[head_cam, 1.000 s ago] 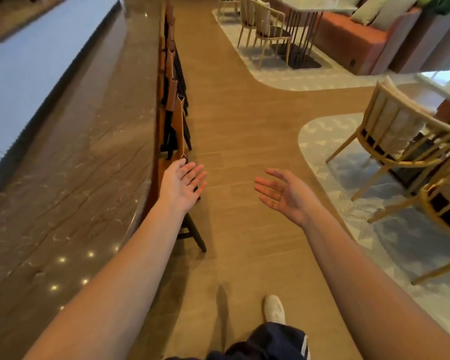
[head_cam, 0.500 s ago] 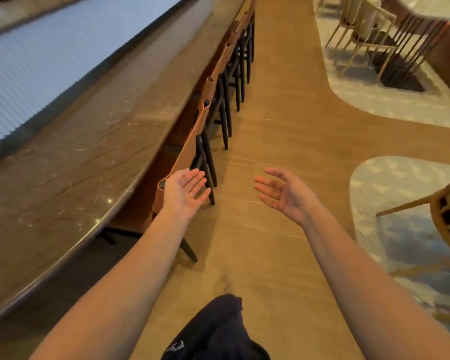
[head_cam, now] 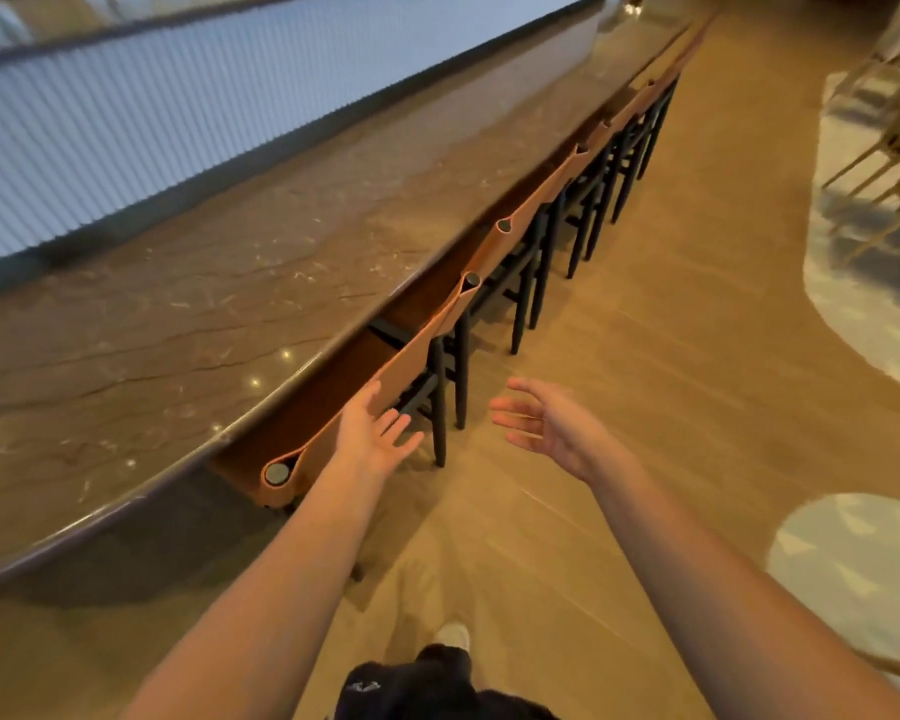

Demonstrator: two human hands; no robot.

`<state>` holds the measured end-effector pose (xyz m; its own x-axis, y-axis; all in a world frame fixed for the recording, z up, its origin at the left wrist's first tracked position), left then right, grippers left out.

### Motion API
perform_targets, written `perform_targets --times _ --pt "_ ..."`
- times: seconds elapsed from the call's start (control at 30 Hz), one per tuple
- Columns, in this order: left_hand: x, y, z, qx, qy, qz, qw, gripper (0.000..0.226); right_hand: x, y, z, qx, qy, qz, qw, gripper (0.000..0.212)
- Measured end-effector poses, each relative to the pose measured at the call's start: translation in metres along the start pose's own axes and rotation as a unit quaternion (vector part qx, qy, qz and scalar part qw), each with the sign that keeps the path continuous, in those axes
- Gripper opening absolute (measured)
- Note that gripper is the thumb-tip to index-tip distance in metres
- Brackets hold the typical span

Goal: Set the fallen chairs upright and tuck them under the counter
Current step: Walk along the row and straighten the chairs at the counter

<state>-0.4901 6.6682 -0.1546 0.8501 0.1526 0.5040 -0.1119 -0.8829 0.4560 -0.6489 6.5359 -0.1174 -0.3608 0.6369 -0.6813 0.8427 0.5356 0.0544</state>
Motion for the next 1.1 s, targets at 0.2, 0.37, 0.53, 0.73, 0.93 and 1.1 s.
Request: perform_targets --times 0.2,0.37,0.53,0.73,0.93,1.1 --pt "0.018 0.018 0.023 0.086 0.051 -0.036 0.994 0.041 -0.041 0.022 0.059 -0.060 0.039 -0.088 0.994 0.027" --pt "0.011 0.012 0.037 0.150 0.090 -0.115 0.978 0.037 -0.071 0.044 0.107 -0.161 0.080 -0.091 0.979 0.033" --pt "0.004 -0.018 0.056 0.221 0.126 -0.204 0.945 0.034 -0.085 0.058 0.153 -0.202 0.126 -0.126 0.963 0.033" --pt "0.004 -0.047 0.072 0.272 0.137 -0.288 0.908 0.039 -0.084 0.077 0.202 -0.175 0.163 -0.140 0.961 0.036" --pt "0.011 -0.061 0.080 0.346 0.178 -0.298 0.872 0.027 -0.088 0.084 0.242 -0.119 0.207 -0.094 0.966 0.030" --pt "0.003 -0.068 0.076 0.365 0.198 -0.285 0.864 0.027 -0.085 0.090 0.245 -0.116 0.198 -0.095 0.969 0.031"
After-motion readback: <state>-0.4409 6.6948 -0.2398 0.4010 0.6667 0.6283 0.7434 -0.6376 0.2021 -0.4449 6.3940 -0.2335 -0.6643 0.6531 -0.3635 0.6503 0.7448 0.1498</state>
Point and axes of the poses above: each hand's wrist, its own z-axis towards the middle knuckle, its own y-axis out of the palm, x = y × z, the point moved 7 cm from there along z, towards the middle knuckle, and after that the axes turned 9 degrees about y, right-handed, at the moved point
